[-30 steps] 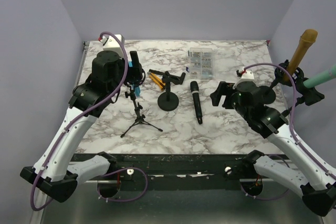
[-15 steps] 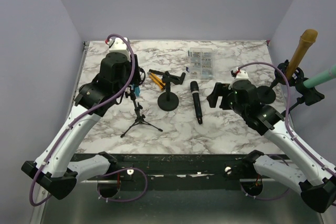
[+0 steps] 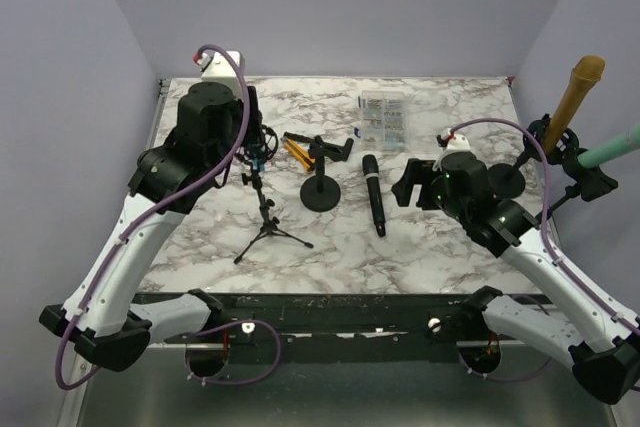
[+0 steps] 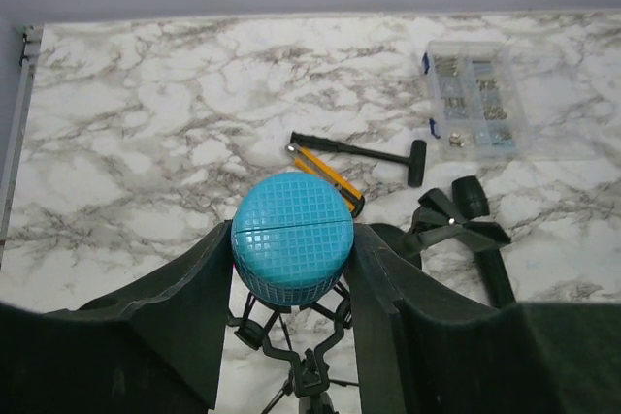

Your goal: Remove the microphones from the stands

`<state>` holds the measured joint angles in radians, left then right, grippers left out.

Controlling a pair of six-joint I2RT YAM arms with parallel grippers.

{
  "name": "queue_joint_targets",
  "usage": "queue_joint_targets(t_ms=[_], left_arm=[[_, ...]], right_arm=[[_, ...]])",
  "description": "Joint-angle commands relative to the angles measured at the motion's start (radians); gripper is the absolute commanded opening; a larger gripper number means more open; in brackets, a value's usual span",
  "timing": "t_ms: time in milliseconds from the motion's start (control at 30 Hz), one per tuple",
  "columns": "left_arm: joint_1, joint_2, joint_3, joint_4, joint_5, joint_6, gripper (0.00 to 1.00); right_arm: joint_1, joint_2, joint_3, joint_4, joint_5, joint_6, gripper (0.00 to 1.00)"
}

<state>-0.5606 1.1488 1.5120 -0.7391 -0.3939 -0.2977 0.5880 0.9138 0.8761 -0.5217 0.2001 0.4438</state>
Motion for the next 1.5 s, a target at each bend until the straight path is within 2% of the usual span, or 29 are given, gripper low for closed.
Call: queue_joint_targets(t_ms=[0, 167, 233, 267, 367, 467, 567, 767, 1000, 1167, 1300, 1467], left_arm=[[-0.006, -0.021, 0.143, -0.004, 0.047, 0.065, 0.09], [-0.005, -0.069, 0.255, -0.031, 0.122, 0.072, 0.01], [-0.005, -0.119, 0.256, -0.001, 0.2, 0.058, 0.0], [-0.005, -0.199, 0.228, 0.061, 0.295, 0.016, 0.0], [-0.005, -0.258, 0.212, 0.084, 0.31, -0.02, 0.0], [-0.005, -0.306, 0.19, 0.102, 0.352, -0.053, 0.0], [-0.005, -0.334, 0.15, 0.135, 0.454, -0.074, 0.0], [-0.005, -0.315, 0.068, 0.163, 0.658, -0.122, 0.0], [-0.004, -0.205, 0.018, 0.158, 0.934, -0.241, 0.0], [-0.003, -0.145, -0.113, 0.348, 1.173, -0.413, 0.0], [-0.003, -0.12, -0.192, 0.441, 1.212, -0.473, 0.0], [-0.004, -0.098, -0.224, 0.484, 1.225, -0.501, 0.0]], right_arm=[[0.004, 0.008, 0.006, -0.014, -0.004, -0.011, 0.85], [0.004, 0.01, 0.001, -0.015, -0.012, -0.012, 0.85], [0.004, 0.01, 0.004, -0.019, -0.008, -0.014, 0.85], [0.004, -0.003, 0.008, -0.017, -0.007, -0.017, 0.85], [0.004, -0.013, 0.016, -0.009, -0.028, -0.026, 0.85], [0.004, -0.008, 0.036, 0.013, -0.121, -0.044, 0.85], [0.004, -0.001, 0.062, 0.07, -0.328, -0.078, 0.86], [0.004, 0.048, 0.131, 0.194, -0.745, -0.051, 0.86], [0.004, 0.083, 0.143, 0.435, -1.011, 0.122, 0.87], [0.003, 0.098, 0.067, 0.68, -1.13, 0.291, 0.87], [0.006, 0.093, -0.011, 0.861, -1.163, 0.413, 0.85], [0.008, 0.086, -0.064, 0.889, -1.142, 0.429, 0.76]])
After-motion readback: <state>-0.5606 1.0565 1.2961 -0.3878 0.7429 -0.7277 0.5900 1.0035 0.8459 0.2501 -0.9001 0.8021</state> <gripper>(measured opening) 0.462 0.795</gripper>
